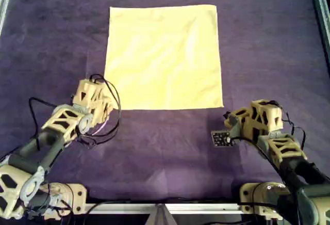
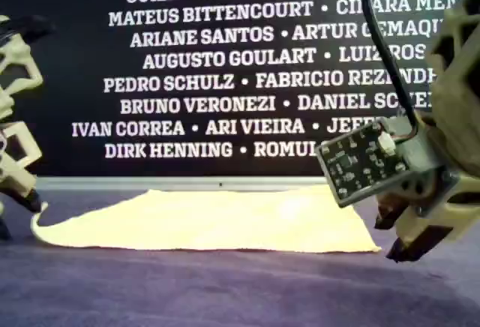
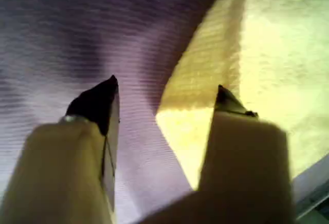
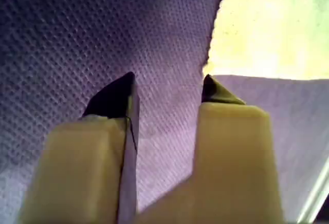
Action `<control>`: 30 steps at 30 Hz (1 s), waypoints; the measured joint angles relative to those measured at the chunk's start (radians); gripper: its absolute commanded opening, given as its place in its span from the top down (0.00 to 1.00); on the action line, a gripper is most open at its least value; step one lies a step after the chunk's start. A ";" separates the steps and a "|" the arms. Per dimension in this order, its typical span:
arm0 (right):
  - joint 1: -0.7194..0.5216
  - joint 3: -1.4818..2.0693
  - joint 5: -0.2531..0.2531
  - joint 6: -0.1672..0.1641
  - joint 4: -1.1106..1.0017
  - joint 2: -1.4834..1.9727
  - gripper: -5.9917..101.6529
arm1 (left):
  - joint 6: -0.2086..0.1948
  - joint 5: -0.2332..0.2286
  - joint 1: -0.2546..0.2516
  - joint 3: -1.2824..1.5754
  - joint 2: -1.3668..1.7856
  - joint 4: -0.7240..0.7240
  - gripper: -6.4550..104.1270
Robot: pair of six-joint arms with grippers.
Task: Fold a cloth
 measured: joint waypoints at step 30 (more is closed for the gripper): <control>0.077 -0.578 0.003 0.002 0.272 -0.448 0.47 | 0.002 -0.002 -0.002 -0.195 -0.213 0.000 0.34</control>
